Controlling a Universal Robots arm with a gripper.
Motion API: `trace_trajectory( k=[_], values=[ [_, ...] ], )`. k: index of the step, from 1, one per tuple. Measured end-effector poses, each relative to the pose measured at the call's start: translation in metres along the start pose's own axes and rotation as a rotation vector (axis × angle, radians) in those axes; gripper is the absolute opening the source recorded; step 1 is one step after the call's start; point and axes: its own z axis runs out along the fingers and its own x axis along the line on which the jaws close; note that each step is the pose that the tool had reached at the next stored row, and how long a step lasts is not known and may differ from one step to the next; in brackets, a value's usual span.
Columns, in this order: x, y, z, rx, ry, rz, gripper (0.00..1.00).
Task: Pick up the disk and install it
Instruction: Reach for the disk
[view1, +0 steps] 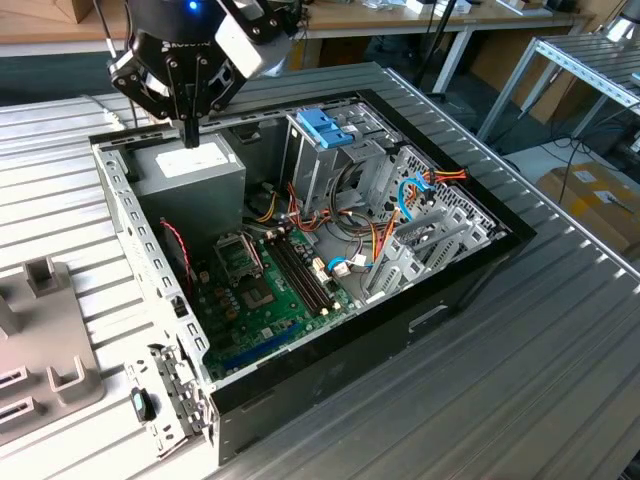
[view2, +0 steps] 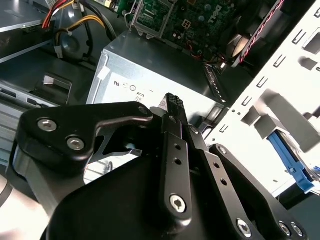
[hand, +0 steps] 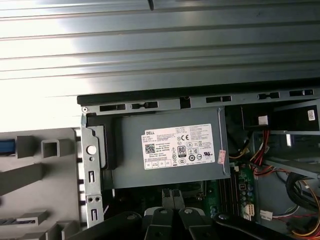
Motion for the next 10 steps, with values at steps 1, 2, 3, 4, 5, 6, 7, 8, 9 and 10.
trace_trajectory(
  k=[1, 2, 3, 4, 5, 6, 7, 8, 9, 10],
  values=[
    [0.0007, 0.0, 0.0, 0.0, 0.0, 0.0, 0.11],
    [0.0017, -0.0001, 0.0, 0.0, 0.0, 0.0, 0.11],
    [0.0033, -0.0002, -0.0001, 0.0, 0.0, 0.0, 0.11],
    [0.0042, -0.0003, -0.0001, 0.0, 0.0, 0.0, 0.11],
    [0.0049, -0.0004, -0.0001, 0.0, 0.0, 0.0, 0.11],
    [0.0055, -0.0004, -0.0002, 0.0001, 0.0, 0.0, 0.11],
    [0.0062, -0.0004, -0.0002, 0.0001, 0.0, 0.0, 0.11],
    [0.0074, -0.0005, -0.0002, 0.0, 0.0, 0.0, 0.11],
    [0.0092, -0.0007, -0.0003, 0.0, 0.0, 0.0, 0.11],
    [0.01, -0.0007, -0.0003, 0.0, 0.0, 0.0, 0.11]
  ],
)
